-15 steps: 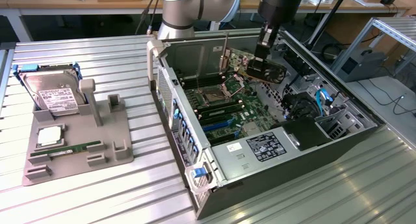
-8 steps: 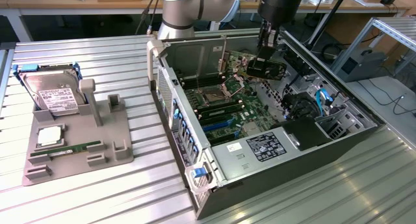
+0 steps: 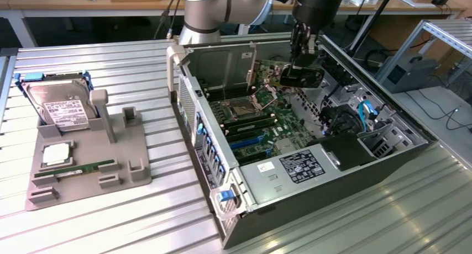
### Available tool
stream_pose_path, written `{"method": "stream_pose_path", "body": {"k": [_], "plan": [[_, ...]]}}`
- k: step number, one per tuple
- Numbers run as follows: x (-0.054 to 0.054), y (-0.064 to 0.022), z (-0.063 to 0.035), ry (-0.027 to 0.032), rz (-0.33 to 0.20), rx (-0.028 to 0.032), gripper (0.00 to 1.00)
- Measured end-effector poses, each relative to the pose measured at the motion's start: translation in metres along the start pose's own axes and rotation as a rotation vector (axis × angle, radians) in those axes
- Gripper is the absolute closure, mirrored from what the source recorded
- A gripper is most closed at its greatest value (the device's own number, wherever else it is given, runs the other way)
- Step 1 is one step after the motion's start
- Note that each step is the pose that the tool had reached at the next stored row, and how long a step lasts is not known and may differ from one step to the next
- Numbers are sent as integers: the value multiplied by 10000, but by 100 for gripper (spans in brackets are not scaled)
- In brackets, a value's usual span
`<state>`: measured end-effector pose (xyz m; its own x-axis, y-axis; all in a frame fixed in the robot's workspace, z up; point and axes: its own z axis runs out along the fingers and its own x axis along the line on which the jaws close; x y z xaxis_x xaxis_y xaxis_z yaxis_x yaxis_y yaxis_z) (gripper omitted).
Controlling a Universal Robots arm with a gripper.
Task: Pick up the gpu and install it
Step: 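Insert the gpu into the slot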
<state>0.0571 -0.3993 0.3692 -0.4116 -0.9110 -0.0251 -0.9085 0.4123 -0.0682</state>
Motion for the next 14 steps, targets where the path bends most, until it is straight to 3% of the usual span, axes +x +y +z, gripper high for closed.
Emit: {"method": "stream_pose_path", "body": {"k": [7,13,14], "plan": [[0,0,3,-124,-1948,-46,73],[0,0,4,-192,-3070,-70,73],[0,0,5,-213,-3448,-78,73]]}}
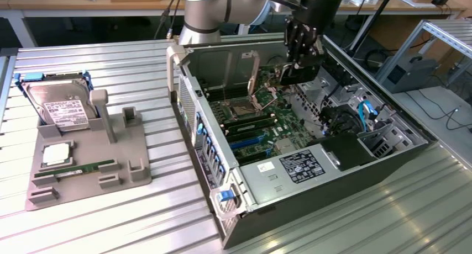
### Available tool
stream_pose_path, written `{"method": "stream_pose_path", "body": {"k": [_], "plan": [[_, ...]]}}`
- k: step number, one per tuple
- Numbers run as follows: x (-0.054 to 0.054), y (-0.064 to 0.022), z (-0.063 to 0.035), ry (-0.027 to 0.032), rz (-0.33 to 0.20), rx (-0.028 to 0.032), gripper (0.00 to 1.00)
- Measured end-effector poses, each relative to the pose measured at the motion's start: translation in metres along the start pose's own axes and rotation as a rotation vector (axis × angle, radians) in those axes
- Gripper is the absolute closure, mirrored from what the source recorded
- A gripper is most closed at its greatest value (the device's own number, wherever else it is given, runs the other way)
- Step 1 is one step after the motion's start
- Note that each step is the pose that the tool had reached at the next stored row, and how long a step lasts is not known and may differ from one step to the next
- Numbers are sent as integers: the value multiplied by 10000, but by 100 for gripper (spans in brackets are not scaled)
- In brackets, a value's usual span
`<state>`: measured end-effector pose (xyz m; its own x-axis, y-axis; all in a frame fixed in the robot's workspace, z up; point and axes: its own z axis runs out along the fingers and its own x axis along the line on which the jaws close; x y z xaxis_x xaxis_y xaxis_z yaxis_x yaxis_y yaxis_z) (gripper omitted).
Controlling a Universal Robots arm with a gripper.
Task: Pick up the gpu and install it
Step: 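Insert the gpu into the slot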
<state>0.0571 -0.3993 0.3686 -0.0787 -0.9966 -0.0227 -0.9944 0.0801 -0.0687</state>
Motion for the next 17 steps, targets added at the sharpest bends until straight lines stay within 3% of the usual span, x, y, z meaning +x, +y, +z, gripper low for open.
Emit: {"method": "stream_pose_path", "body": {"k": [2,3,5,6,7,8,9,17], "plan": [[0,0,1,-18,-324,-7,73],[0,-1,4,-20,-326,-129,73],[0,1,10,12,-315,-557,73],[1,1,12,20,-312,-685,73],[0,1,13,31,-312,-731,73],[0,1,13,172,-318,-724,73],[1,1,14,384,-329,-711,73],[105,39,51,384,-327,-711,73]]}}
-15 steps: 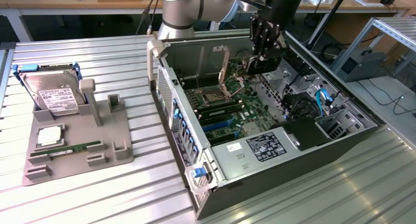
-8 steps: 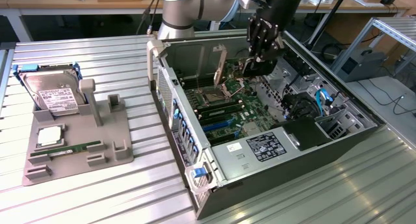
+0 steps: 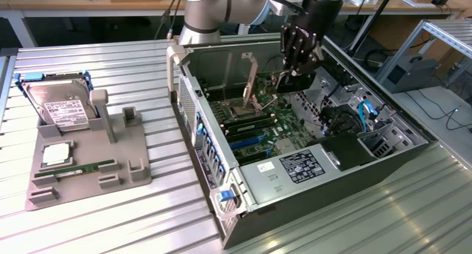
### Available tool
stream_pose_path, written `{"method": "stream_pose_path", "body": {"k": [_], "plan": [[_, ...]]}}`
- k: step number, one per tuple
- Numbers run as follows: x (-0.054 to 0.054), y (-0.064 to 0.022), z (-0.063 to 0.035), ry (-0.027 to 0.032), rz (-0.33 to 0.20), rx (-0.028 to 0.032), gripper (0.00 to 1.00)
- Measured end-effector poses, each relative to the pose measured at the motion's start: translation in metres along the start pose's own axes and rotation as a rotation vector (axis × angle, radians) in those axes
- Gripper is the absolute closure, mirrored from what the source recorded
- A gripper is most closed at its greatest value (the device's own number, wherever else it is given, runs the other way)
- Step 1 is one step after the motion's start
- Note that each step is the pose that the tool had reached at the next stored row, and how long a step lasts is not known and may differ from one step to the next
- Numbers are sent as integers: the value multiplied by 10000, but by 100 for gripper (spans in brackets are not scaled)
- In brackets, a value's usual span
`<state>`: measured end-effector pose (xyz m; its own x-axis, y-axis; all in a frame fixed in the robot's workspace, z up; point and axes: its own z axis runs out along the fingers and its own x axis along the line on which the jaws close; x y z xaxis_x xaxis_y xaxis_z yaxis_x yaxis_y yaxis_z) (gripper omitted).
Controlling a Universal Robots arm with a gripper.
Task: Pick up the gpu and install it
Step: 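Insert the gpu into the slot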
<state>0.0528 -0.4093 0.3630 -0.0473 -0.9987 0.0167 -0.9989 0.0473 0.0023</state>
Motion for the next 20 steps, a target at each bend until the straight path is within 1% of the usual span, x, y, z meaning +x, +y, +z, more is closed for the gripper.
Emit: {"method": "stream_pose_path", "body": {"k": [20], "plan": [[45,4,79,1,0,0,73]]}}
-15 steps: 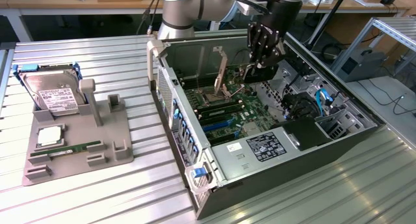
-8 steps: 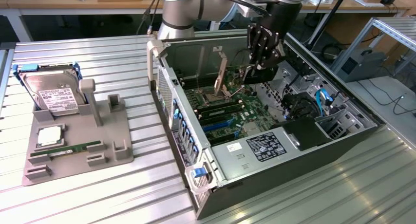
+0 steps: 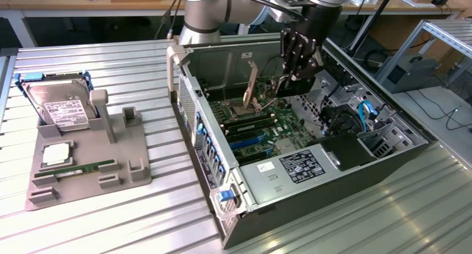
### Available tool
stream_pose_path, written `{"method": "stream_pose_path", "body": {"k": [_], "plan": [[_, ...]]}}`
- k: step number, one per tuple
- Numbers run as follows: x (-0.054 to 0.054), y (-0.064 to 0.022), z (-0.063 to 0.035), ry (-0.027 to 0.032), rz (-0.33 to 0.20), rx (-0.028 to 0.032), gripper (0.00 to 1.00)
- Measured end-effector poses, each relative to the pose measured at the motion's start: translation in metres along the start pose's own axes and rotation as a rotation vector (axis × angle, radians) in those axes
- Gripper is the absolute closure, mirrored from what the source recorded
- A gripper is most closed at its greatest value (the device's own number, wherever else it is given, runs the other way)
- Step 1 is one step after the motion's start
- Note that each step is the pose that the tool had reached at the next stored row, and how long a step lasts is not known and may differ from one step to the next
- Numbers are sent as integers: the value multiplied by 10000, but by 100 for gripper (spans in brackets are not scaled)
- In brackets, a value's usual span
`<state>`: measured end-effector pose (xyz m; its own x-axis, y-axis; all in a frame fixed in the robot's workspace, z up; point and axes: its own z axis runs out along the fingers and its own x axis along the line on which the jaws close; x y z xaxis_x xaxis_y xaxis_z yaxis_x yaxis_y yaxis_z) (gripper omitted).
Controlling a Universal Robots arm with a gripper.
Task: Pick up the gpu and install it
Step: 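Insert the gpu into the slot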
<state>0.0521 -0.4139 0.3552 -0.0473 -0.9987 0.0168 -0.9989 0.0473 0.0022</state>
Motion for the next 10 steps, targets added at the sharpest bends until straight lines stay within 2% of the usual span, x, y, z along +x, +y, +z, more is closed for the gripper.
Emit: {"method": "stream_pose_path", "body": {"k": [10], "plan": [[21,1,41,1,-1,0,73]]}}
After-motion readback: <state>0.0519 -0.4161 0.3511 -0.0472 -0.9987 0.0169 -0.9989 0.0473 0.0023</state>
